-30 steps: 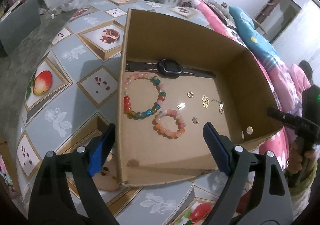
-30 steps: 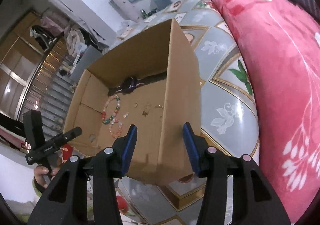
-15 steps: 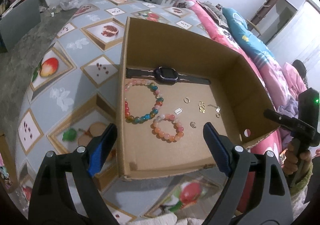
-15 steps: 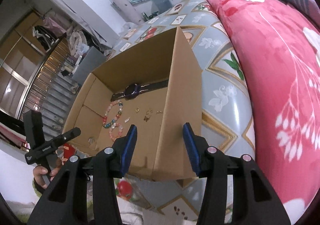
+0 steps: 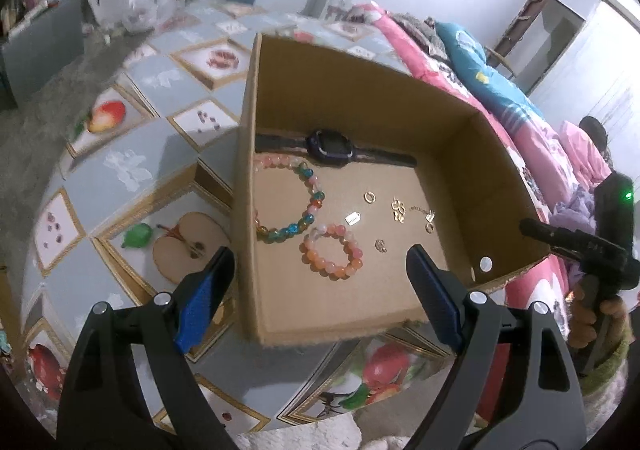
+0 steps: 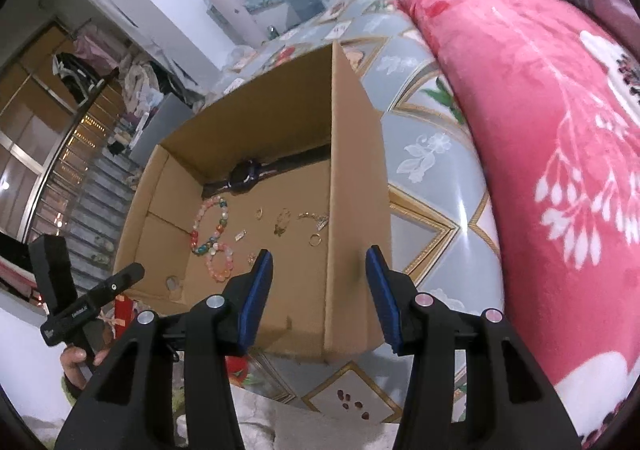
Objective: Organize jewelry
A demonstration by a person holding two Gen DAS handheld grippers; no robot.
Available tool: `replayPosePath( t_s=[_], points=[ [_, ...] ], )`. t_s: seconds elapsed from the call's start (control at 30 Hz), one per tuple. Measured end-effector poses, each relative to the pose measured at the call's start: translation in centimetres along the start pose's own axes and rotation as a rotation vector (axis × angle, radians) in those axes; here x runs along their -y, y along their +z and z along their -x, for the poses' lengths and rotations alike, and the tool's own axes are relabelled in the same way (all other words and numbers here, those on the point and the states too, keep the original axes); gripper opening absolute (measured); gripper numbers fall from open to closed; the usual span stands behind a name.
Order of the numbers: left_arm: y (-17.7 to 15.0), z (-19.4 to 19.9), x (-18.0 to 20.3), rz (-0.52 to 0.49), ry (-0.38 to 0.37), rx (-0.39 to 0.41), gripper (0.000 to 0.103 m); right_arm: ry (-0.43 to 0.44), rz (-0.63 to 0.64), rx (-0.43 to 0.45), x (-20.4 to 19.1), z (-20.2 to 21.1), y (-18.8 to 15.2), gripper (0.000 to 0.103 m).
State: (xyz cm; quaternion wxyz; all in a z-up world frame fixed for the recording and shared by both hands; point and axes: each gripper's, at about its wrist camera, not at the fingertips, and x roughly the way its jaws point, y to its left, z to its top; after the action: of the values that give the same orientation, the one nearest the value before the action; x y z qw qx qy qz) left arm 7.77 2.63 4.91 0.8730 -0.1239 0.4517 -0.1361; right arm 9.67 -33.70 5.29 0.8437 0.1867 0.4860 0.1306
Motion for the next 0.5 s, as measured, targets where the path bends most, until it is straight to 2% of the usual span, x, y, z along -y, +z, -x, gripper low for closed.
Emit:
replayPosePath(
  t_s=[0.17,0.27,0.37,0.5],
  points=[
    [-1.3,3.1,1.1,-0.063,0.072,0.129,0.085,-0.061,-0.018,0.103,0.4,2.7,-2.0,0.056],
    [-2.4,5.2,1.5,-0.076,0.106,0.198,0.09,-0.101,-0.017,0.164,0.4,4.5,-3.5,0.06],
    [-3.3,6.6,1.8,-0.067,0.13,0.233,0.091,-0.122,0.016,0.209,-0.7,5.9,-5.0,0.065],
    [-4.4,7.7,2.3,-0.048,0.18,0.268,0.091,-0.142,0.1,0.21,-2.9,5.9,-6.9,0.076]
  ],
)
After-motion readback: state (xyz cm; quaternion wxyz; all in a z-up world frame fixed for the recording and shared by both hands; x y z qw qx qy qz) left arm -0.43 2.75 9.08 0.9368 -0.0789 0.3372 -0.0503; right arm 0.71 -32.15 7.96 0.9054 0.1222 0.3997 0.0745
